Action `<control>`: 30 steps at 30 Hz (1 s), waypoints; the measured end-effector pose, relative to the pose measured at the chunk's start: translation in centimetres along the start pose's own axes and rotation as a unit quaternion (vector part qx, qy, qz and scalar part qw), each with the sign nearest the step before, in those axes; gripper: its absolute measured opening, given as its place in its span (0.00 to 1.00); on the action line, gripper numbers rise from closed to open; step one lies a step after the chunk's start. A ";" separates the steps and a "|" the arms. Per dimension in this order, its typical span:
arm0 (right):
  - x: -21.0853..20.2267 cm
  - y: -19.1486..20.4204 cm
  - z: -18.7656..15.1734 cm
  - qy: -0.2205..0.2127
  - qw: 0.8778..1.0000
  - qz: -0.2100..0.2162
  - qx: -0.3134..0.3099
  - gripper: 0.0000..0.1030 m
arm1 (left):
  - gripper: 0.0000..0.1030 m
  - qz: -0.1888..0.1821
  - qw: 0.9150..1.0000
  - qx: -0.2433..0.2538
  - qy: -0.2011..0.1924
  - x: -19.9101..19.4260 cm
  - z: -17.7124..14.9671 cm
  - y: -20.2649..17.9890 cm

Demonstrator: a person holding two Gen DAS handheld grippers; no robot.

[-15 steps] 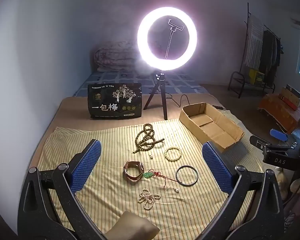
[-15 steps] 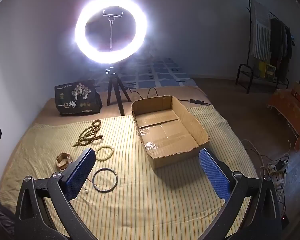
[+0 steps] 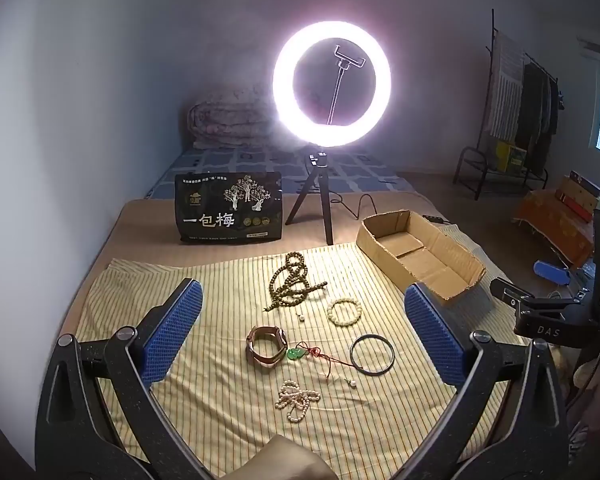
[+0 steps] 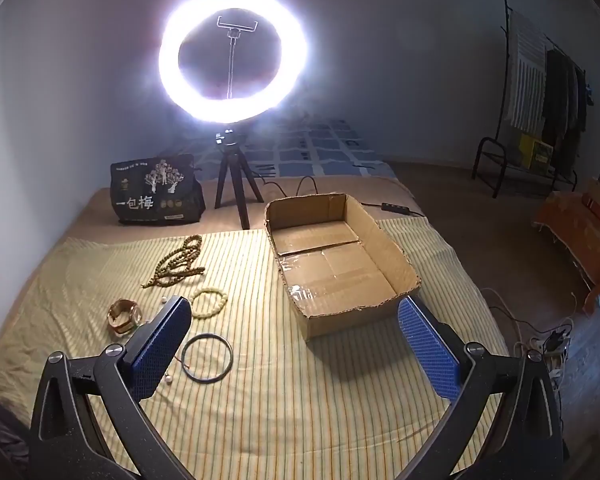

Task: Organize jewelry

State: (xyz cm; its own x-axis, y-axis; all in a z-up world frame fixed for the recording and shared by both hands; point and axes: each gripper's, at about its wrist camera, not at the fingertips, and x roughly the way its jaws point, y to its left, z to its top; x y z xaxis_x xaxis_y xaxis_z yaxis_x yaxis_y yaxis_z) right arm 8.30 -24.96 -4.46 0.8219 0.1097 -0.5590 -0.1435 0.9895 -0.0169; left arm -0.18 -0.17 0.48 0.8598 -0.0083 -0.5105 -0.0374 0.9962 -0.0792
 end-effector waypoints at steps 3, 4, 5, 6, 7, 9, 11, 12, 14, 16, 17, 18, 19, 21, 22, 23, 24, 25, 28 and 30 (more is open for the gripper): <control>0.2 0.2 -0.3 0.000 1.000 -0.002 -0.004 1.00 | 1.00 0.001 1.000 0.000 -0.001 -0.1 0.0 0.0; 0.3 0.0 -0.2 0.001 1.000 -0.002 -0.003 1.00 | 1.00 0.001 1.000 0.000 -0.001 -0.1 0.0 0.0; 0.2 0.1 -0.4 0.000 1.000 -0.002 -0.004 1.00 | 1.00 0.001 1.000 0.000 -0.002 -0.1 0.1 0.0; 0.3 0.1 -0.3 0.000 1.000 -0.002 -0.004 1.00 | 1.00 0.002 1.000 0.000 -0.001 -0.1 0.1 0.0; 0.3 0.1 -0.3 0.001 1.000 -0.002 -0.005 1.00 | 1.00 0.002 1.000 0.000 -0.001 -0.1 0.2 0.1; 0.3 0.3 -0.4 0.000 1.000 -0.003 -0.007 1.00 | 1.00 0.003 1.000 0.000 0.000 -0.1 0.3 0.2; 0.4 0.1 -0.4 0.002 1.000 -0.002 -0.006 1.00 | 1.00 0.004 1.000 -0.001 -0.002 -0.1 0.4 0.3; 0.3 0.2 -0.5 0.002 1.000 -0.002 -0.006 1.00 | 1.00 0.005 1.000 -0.001 -0.002 -0.2 0.5 0.3; 0.4 0.2 -0.4 0.005 1.000 -0.004 -0.007 1.00 | 1.00 0.004 1.000 -0.001 -0.002 -0.2 0.5 0.4; 0.5 0.3 -0.5 0.006 1.000 -0.005 -0.007 1.00 | 1.00 0.001 1.000 0.002 -0.003 -0.4 0.3 0.2; 0.5 0.2 -0.5 0.006 1.000 -0.006 -0.007 1.00 | 1.00 0.001 1.000 0.002 -0.003 -0.4 0.3 0.3; 0.5 0.3 -0.5 0.005 1.000 -0.007 -0.007 1.00 | 1.00 0.001 1.000 0.002 -0.003 -0.4 0.4 0.3; 0.4 0.3 -0.5 0.004 1.000 -0.007 -0.008 1.00 | 1.00 0.002 1.000 0.002 -0.003 -0.4 0.5 0.3; 0.4 0.2 -0.6 0.004 1.000 -0.007 -0.008 1.00 | 1.00 0.001 1.000 0.003 -0.003 -0.5 0.3 0.2; 0.4 0.3 -0.5 0.004 1.000 -0.007 -0.008 1.00 | 1.00 0.001 1.000 0.003 -0.003 -0.5 0.4 0.2; 0.4 0.2 -0.5 0.005 1.000 -0.006 -0.008 1.00 | 1.00 0.001 1.000 0.003 -0.003 -0.5 0.2 0.2; 0.4 0.2 -0.5 0.006 1.000 -0.006 -0.008 1.00 | 1.00 0.002 1.000 0.003 -0.003 -0.5 0.3 0.3; 0.4 0.2 -0.6 0.007 1.000 -0.005 -0.008 1.00 | 1.00 0.002 1.000 0.003 -0.003 -0.6 0.4 0.3; 0.6 0.4 -0.5 0.009 1.000 -0.007 -0.009 1.00 | 1.00 0.002 1.000 0.002 -0.002 -0.7 0.6 0.3; 0.6 0.4 -0.6 0.009 1.000 -0.008 -0.010 1.00 | 1.00 0.002 1.000 0.003 -0.002 -0.9 0.8 0.4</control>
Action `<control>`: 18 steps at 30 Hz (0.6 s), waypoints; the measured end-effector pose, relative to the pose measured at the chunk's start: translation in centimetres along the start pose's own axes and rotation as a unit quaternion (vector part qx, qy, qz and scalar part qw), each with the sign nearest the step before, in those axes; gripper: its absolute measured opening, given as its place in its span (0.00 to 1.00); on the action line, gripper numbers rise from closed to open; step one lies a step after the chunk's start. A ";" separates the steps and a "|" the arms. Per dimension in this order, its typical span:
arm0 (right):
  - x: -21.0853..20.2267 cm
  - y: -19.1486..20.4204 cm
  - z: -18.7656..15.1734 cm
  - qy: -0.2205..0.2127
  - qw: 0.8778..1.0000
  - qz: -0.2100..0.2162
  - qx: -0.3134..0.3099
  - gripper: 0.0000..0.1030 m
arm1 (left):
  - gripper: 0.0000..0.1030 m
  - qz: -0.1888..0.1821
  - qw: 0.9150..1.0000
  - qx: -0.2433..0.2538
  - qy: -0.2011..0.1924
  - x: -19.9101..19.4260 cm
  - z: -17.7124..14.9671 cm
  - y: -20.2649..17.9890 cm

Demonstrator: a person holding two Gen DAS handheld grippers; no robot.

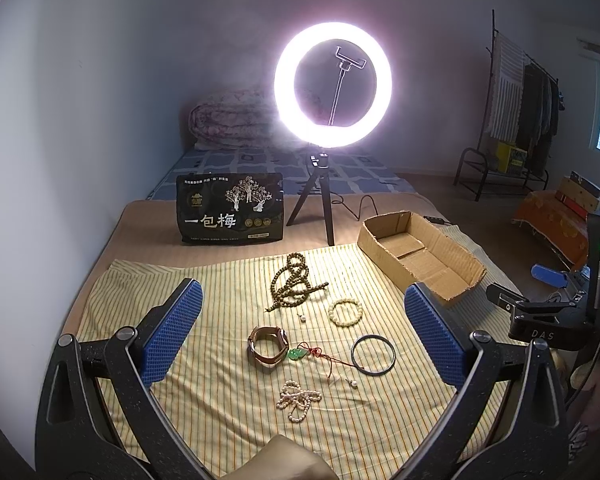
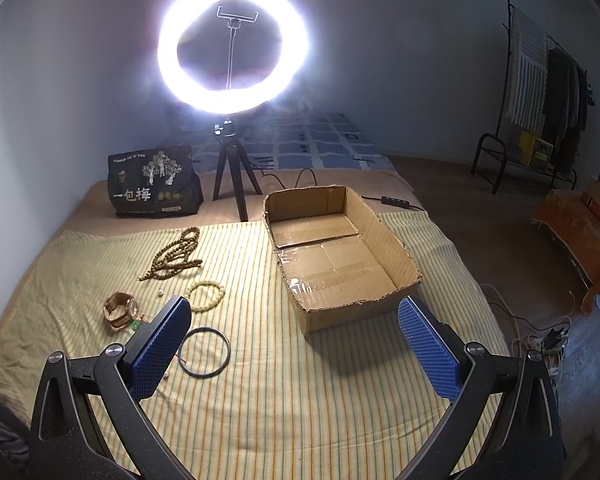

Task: Organize jewelry

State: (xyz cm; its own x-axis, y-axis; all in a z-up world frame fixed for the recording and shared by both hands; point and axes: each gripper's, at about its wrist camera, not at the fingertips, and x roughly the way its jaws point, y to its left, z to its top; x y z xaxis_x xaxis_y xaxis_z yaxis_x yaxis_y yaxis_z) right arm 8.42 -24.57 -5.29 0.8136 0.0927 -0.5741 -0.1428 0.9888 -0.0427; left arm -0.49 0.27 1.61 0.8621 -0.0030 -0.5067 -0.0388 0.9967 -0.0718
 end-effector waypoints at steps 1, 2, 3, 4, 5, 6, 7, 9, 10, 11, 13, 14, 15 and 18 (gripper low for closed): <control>0.0 0.0 0.0 0.000 1.000 0.000 0.000 1.00 | 1.00 0.000 1.000 0.000 0.000 -0.1 0.1 0.0; 0.0 0.0 0.0 0.001 1.000 0.001 0.000 1.00 | 1.00 -0.002 1.000 0.000 -0.002 0.4 -0.7 -0.1; 0.0 0.0 0.0 0.001 1.000 0.001 0.000 1.00 | 1.00 -0.001 1.000 0.000 -0.002 0.3 -0.6 -0.1; 0.0 0.0 0.0 0.002 1.000 0.000 0.000 1.00 | 1.00 -0.001 1.000 0.000 -0.002 0.4 -0.7 -0.1; 0.0 -0.1 0.0 0.001 1.000 0.000 0.000 1.00 | 1.00 -0.001 1.000 0.000 -0.002 0.3 -0.6 -0.1; 0.0 -0.1 0.0 0.001 1.000 0.000 0.000 1.00 | 1.00 -0.001 1.000 -0.001 -0.002 0.3 -0.5 -0.1; 0.0 -0.1 0.0 0.001 1.000 0.000 0.000 1.00 | 1.00 -0.001 1.000 -0.001 -0.002 0.2 -0.5 0.0; 0.0 -0.1 0.0 0.002 1.000 0.000 0.000 1.00 | 1.00 -0.001 1.000 -0.001 -0.002 0.1 -0.3 0.0; 0.0 -0.1 0.0 0.002 1.000 0.000 0.000 1.00 | 1.00 -0.001 1.000 -0.001 -0.001 0.1 -0.3 0.0; 0.0 -0.1 0.0 0.002 1.000 0.000 0.000 1.00 | 1.00 -0.002 1.000 -0.001 -0.001 0.1 -0.2 0.0; 0.0 -0.1 0.0 0.001 1.000 0.000 0.000 1.00 | 1.00 -0.002 1.000 -0.001 -0.001 0.0 0.0 0.0; 0.0 0.0 0.0 0.001 1.000 0.001 0.000 1.00 | 1.00 -0.002 1.000 -0.001 -0.002 0.0 0.1 0.0; 0.0 0.0 0.0 0.001 1.000 0.001 0.000 1.00 | 1.00 -0.002 1.000 0.000 -0.002 0.4 -0.7 -0.1; 0.0 0.0 0.0 0.002 1.000 0.001 0.000 1.00 | 1.00 -0.002 1.000 0.000 -0.001 0.3 -0.5 -0.1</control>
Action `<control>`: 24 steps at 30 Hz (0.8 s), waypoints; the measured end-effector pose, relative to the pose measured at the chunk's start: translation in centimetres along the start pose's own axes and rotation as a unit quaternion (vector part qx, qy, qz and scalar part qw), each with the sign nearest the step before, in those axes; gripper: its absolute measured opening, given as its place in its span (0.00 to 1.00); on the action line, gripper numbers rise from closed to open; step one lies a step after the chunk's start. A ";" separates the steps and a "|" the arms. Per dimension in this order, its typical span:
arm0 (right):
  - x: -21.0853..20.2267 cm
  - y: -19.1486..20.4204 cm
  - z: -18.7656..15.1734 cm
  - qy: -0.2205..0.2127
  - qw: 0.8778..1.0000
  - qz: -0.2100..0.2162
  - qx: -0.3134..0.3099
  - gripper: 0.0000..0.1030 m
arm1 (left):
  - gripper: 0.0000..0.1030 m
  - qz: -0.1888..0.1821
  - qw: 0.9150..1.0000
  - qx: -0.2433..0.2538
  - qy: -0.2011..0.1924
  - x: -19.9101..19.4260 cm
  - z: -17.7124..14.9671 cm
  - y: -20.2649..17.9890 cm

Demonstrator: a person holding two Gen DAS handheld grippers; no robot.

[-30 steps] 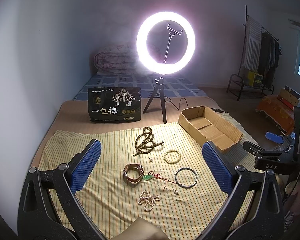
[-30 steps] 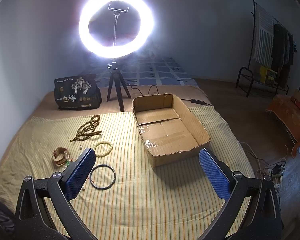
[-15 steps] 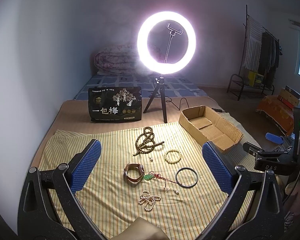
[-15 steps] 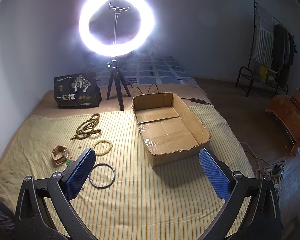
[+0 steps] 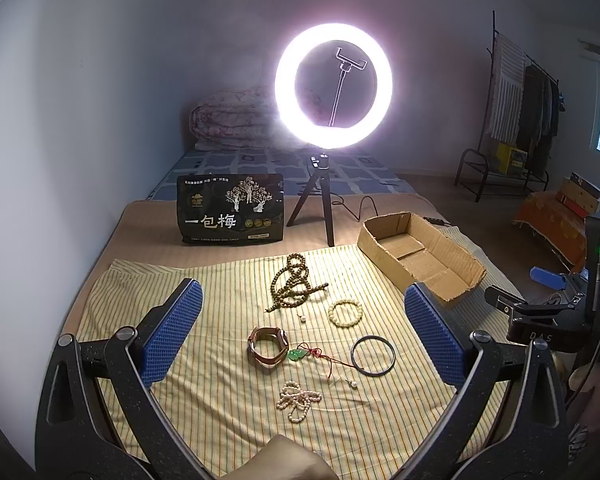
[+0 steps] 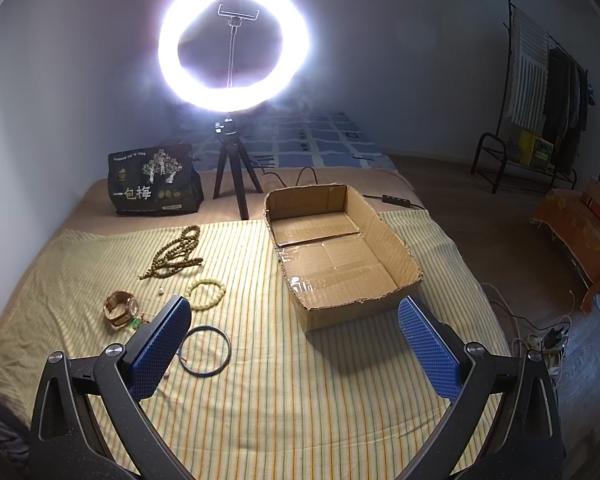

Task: Organize jewelry

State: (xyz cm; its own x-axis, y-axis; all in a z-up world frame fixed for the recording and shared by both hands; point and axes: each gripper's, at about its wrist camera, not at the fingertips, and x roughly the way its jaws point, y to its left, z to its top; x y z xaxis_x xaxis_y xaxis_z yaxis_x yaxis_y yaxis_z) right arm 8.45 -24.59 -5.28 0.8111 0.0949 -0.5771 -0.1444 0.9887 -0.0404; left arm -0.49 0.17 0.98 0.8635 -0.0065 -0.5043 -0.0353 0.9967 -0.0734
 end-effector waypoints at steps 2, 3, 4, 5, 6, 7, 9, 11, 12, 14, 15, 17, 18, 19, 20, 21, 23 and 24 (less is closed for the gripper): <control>0.0 0.0 0.0 0.000 1.000 0.000 0.000 1.00 | 1.00 0.000 1.000 -0.001 0.001 0.0 0.1 0.0; 0.0 0.0 0.0 0.000 1.000 0.000 -0.001 1.00 | 1.00 0.000 1.000 -0.001 0.001 -0.1 0.2 0.1; 0.0 0.0 0.0 -0.001 1.000 0.000 0.000 1.00 | 1.00 0.000 1.000 0.000 0.000 0.0 0.1 0.0; 0.0 0.0 0.0 0.000 1.000 0.001 0.001 1.00 | 1.00 0.000 1.000 0.000 -0.001 0.0 -0.1 0.0; 0.0 0.1 0.0 0.000 1.000 0.001 0.001 1.00 | 1.00 0.000 1.000 0.001 -0.001 0.0 -0.1 0.0; 0.0 0.1 0.0 0.000 1.000 0.001 0.000 1.00 | 1.00 0.000 1.000 0.000 -0.001 0.0 -0.1 0.0; 0.0 0.1 0.0 0.000 1.000 0.001 0.001 1.00 | 1.00 -0.001 1.000 0.000 0.000 0.0 -0.1 0.0; 0.0 0.1 -0.1 0.002 1.000 0.001 0.001 1.00 | 1.00 0.000 1.000 0.000 -0.001 0.1 -0.2 0.0; 0.1 0.2 -0.1 0.002 1.000 0.002 0.000 1.00 | 1.00 0.000 1.000 0.000 0.000 0.0 -0.1 0.0; 0.1 0.2 -0.2 0.004 1.000 0.003 0.000 1.00 | 1.00 0.000 1.000 0.000 0.000 0.0 -0.1 0.0; 0.2 0.2 -0.2 0.005 1.000 0.003 0.000 1.00 | 1.00 0.000 1.000 -0.001 0.000 0.0 -0.1 0.0; 0.2 0.3 -0.2 0.005 1.000 0.004 -0.001 1.00 | 1.00 0.000 1.000 -0.001 0.000 0.0 -0.2 0.0; 0.2 0.3 -0.2 0.005 1.000 0.004 -0.001 1.00 | 1.00 0.000 1.000 0.000 0.000 0.0 -0.2 0.0; 0.2 0.3 -0.2 0.005 1.000 0.004 -0.001 1.00 | 1.00 0.000 1.000 0.000 0.000 0.0 -0.2 0.0; 0.3 0.3 -0.2 0.006 1.000 0.004 -0.001 1.00 | 1.00 0.000 1.000 0.000 0.000 0.1 -0.2 0.0; 0.3 0.3 -0.2 0.006 1.000 0.004 -0.001 1.00 | 1.00 0.000 1.000 0.000 0.001 0.0 -0.2 0.0; 0.3 0.4 -0.2 0.007 1.000 0.004 -0.002 1.00 | 1.00 -0.001 1.000 0.000 0.000 0.0 -0.2 0.0; 0.3 0.4 -0.2 0.007 1.000 0.004 -0.002 1.00 | 1.00 0.000 1.000 0.000 0.000 0.0 -0.2 0.0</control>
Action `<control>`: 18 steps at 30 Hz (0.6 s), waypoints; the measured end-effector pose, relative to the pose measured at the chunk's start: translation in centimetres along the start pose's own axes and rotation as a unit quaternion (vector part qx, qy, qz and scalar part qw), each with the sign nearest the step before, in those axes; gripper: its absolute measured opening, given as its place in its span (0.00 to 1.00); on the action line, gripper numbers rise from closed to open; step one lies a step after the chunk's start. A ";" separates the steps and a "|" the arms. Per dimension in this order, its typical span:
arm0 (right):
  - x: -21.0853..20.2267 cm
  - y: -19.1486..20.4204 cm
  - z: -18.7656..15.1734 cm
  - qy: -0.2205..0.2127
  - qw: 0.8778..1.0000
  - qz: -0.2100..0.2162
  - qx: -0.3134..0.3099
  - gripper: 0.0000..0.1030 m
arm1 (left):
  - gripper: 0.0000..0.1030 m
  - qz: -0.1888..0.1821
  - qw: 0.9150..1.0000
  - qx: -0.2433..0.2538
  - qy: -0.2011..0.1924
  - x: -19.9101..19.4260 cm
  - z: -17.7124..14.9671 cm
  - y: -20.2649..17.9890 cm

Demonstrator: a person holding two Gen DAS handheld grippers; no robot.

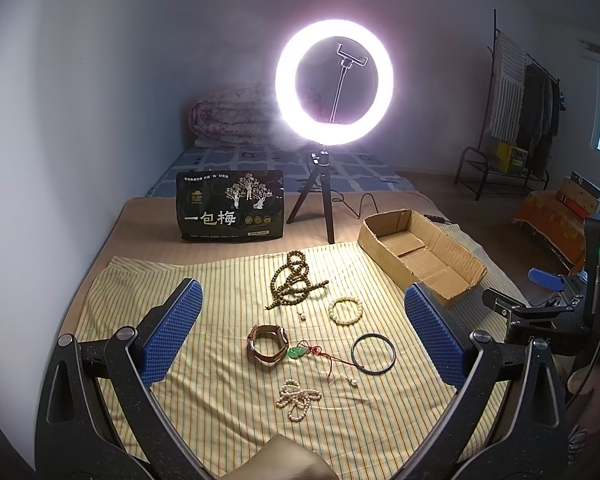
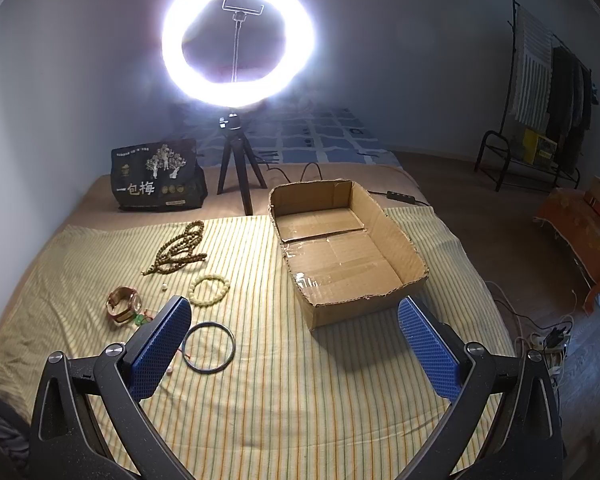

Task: Organize jewelry

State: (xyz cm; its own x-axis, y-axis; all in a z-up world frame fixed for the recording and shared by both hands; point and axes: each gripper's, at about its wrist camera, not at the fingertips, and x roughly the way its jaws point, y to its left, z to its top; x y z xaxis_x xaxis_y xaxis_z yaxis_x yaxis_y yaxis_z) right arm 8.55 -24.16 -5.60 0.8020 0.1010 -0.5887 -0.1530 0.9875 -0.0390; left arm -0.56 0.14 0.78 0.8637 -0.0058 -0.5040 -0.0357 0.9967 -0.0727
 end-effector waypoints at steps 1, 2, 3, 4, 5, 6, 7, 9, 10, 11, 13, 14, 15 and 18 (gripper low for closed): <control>0.0 0.0 0.0 0.000 1.000 0.000 -0.001 1.00 | 1.00 0.001 1.000 0.000 0.000 0.0 -0.1 0.0; 0.1 0.1 0.0 0.001 1.000 -0.001 -0.001 1.00 | 1.00 0.001 1.000 0.000 0.001 0.0 -0.1 0.1; 0.1 0.1 -0.1 0.001 1.000 -0.001 -0.001 1.00 | 1.00 0.001 1.000 -0.001 0.003 0.0 -0.1 0.1; 0.1 0.1 -0.1 0.002 1.000 0.000 -0.001 1.00 | 1.00 0.002 1.000 -0.001 0.004 0.2 -0.3 0.1; 0.2 0.1 -0.1 0.003 1.000 0.000 -0.001 1.00 | 1.00 0.003 1.000 -0.001 0.004 0.2 -0.3 0.1; 0.2 0.2 -0.2 0.003 1.000 0.000 -0.002 1.00 | 1.00 0.005 1.000 -0.001 0.006 0.2 -0.4 0.1; 0.3 0.2 -0.2 0.004 1.000 0.000 -0.002 1.00 | 1.00 0.005 1.000 -0.001 0.007 0.5 -0.6 0.1; 0.4 0.3 -0.1 0.004 1.000 0.000 -0.004 1.00 | 1.00 0.008 1.000 -0.002 0.009 0.9 -0.7 0.2; 0.5 0.4 -0.2 0.005 1.000 0.002 -0.005 1.00 | 1.00 0.011 1.000 -0.002 0.011 1.1 -0.8 0.3; 0.6 0.4 -0.2 0.006 1.000 0.003 -0.006 1.00 | 1.00 0.012 1.000 -0.003 0.014 1.3 -0.8 0.4; 0.9 0.4 -0.3 0.008 1.000 0.006 -0.006 1.00 | 1.00 0.014 1.000 -0.005 0.023 1.8 -0.6 0.7; 1.1 0.4 -0.2 0.012 1.000 0.010 -0.005 1.00 | 1.00 0.016 0.999 -0.007 0.027 2.1 -0.5 0.8; 1.4 0.4 -0.2 0.017 1.000 0.016 -0.004 1.00 | 1.00 0.018 0.999 -0.008 0.030 2.5 -0.5 1.1; 2.4 0.6 -0.4 0.028 0.999 0.025 -0.004 1.00 | 1.00 0.025 0.999 -0.011 0.045 3.8 -0.4 1.7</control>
State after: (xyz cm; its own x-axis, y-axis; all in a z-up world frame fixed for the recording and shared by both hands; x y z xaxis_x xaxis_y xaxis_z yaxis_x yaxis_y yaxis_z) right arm 10.09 -23.35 -7.36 0.7592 0.1437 -0.6348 -0.1971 0.9803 -0.0138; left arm 2.49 1.80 -1.63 0.8114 0.0358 -0.5834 -0.0903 0.9938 -0.0645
